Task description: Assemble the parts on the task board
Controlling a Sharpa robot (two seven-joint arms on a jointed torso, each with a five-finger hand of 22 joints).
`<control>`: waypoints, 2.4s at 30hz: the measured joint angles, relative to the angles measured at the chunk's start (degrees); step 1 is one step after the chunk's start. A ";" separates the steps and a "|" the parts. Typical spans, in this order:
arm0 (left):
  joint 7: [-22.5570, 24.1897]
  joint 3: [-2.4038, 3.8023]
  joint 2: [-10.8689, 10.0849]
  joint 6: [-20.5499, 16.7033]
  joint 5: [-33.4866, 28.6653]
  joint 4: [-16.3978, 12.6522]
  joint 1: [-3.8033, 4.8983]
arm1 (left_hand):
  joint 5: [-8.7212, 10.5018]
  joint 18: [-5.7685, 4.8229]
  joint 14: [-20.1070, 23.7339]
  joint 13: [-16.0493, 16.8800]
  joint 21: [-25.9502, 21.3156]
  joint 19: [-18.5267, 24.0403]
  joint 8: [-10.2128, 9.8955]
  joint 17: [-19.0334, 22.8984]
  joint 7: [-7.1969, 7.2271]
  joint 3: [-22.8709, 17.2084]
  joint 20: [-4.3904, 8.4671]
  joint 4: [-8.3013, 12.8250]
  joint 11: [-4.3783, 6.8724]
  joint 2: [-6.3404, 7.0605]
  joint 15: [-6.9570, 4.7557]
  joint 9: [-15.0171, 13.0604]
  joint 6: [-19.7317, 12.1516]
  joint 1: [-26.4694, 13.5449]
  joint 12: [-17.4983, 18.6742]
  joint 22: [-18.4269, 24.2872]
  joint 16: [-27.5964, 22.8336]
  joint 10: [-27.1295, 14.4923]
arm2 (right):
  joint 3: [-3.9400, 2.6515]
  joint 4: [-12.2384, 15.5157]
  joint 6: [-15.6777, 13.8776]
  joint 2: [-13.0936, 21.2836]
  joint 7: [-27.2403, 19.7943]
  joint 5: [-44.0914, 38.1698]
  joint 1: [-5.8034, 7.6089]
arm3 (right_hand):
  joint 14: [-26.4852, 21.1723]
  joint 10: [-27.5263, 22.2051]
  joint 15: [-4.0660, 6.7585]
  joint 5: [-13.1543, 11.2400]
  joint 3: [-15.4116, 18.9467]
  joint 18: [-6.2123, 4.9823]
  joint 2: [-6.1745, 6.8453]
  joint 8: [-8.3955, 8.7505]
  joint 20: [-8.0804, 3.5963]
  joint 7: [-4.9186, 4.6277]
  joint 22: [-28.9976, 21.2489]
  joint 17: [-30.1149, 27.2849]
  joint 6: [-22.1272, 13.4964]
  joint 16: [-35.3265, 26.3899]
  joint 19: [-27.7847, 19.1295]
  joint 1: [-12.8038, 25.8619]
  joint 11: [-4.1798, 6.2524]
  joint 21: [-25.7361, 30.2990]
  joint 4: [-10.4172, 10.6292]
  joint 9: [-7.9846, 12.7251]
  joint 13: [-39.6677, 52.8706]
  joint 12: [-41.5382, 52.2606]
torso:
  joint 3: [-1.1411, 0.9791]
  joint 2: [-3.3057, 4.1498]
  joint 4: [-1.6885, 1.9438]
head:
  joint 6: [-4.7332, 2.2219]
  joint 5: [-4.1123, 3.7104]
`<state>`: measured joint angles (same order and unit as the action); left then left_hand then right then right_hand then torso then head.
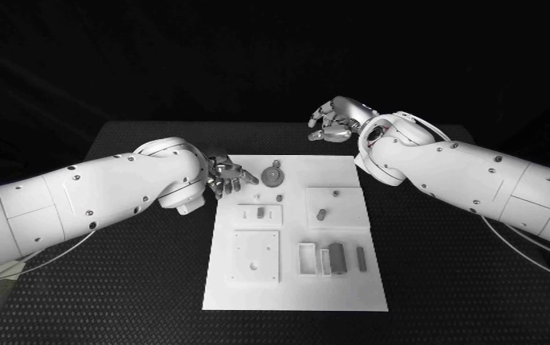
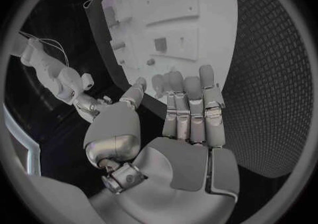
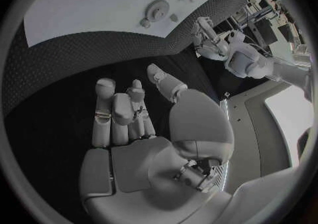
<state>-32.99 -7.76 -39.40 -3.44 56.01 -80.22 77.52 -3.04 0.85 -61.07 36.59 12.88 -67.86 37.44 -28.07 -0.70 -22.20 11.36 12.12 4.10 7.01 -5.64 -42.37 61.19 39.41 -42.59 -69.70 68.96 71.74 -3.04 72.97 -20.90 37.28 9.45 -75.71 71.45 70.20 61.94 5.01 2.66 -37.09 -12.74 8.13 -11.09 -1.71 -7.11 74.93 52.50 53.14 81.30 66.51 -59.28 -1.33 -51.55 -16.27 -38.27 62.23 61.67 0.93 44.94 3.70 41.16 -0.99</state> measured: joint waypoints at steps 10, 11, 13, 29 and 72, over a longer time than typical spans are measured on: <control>-0.44 0.11 4.37 3.66 0.72 10.26 2.36 | 0.00 0.00 0.66 -0.28 -0.83 0.24 -1.48 0.42 -0.56 0.21 -0.24 1.03 -0.27 -0.97 0.08 0.61 -1.08 0.12 0.40 0.06 0.00 -0.76 | 0.00 -0.31 0.01 -0.19 0.02 0.00 0.00 | 0.00 0.00 0.00 0.00 0.00 0.00 0.00 0.00 -0.02 0.04 0.00 0.00 0.04 0.00 -0.19 0.00 0.00 0.00 0.00 0.00 0.00 0.00 | 0.00 0.06 -0.06 | -0.36 0.12; -0.49 0.11 5.07 4.22 0.98 11.23 2.47 | 0.00 0.00 1.08 -0.41 -1.17 0.61 -2.15 0.61 -0.85 0.17 -0.62 1.22 -0.44 -1.08 0.29 0.93 -1.67 0.01 0.74 0.19 -0.08 -1.26 | 0.00 -0.36 0.01 -0.27 0.02 0.00 0.00 | 0.00 0.00 0.00 0.00 0.00 0.00 0.00 0.00 -0.02 0.05 0.00 0.00 0.05 0.00 -0.19 0.00 0.00 0.00 0.00 0.00 0.00 0.00 | 0.01 0.06 -0.06 | -0.37 0.12; -0.52 0.11 6.03 5.03 1.49 12.41 2.53 | 0.00 0.00 1.32 -0.53 -1.40 0.81 -2.90 0.79 -1.28 0.26 -0.82 1.31 -0.72 -1.08 0.53 1.30 -2.10 0.01 0.83 0.23 -0.40 -1.53 | 0.00 -0.43 0.01 -0.39 0.03 0.00 0.00 | 0.00 0.00 0.00 0.00 0.00 0.00 0.00 0.00 -0.01 0.06 0.00 0.00 0.05 0.00 -0.19 0.00 0.00 0.00 0.00 0.00 0.00 0.00 | 0.02 0.08 -0.06 | -0.39 0.13; -0.03 -0.12 12.28 10.50 5.16 20.59 2.43 | 0.00 0.00 3.14 0.41 -2.18 1.23 -11.69 0.96 -4.31 0.08 -1.24 2.08 -2.74 -1.63 0.94 5.17 -7.61 -0.55 -0.51 -0.49 0.89 -3.55 | 0.00 -0.71 0.02 -1.04 0.05 0.00 0.00 | 0.00 0.00 0.00 0.00 0.00 0.00 0.00 0.00 -0.01 0.10 0.00 0.01 0.10 0.00 -0.18 0.00 0.00 0.00 0.00 0.05 0.01 0.00 | 0.03 0.12 -0.18 | -0.32 0.12; 2.52 -1.67 16.24 14.79 6.75 24.28 0.70 | 0.00 0.00 3.54 0.69 -2.62 1.21 -14.98 1.55 -4.70 -0.30 -1.25 2.96 -3.18 -6.71 0.94 6.69 -7.14 -0.70 -2.39 -2.13 2.44 -3.99 | 0.00 -1.05 0.06 -2.09 0.05 0.00 -0.01 | 0.01 0.00 -0.02 0.00 0.00 0.00 0.00 0.00 0.10 0.02 0.00 0.01 0.02 0.00 -0.09 0.00 0.00 0.00 0.00 0.04 -0.03 0.00 | 0.03 0.02 0.03 | -0.01 -0.42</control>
<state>-30.47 -9.43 -23.16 11.36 62.76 -55.93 78.22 -3.05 0.85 -57.54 37.29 10.26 -66.65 22.46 -26.52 -5.40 -22.51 10.12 15.08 0.92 0.30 -4.70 -35.68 54.06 38.71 -44.98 -71.83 71.40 67.76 -3.04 71.93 -20.84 35.19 9.51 -75.70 71.45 70.21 61.94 4.99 2.66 -37.09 -12.74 8.14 -11.09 -1.61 -7.09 74.93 52.51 53.16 81.30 66.42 -59.29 -1.33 -51.55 -16.27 -38.23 62.19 61.67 0.96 44.96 3.73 41.15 -1.41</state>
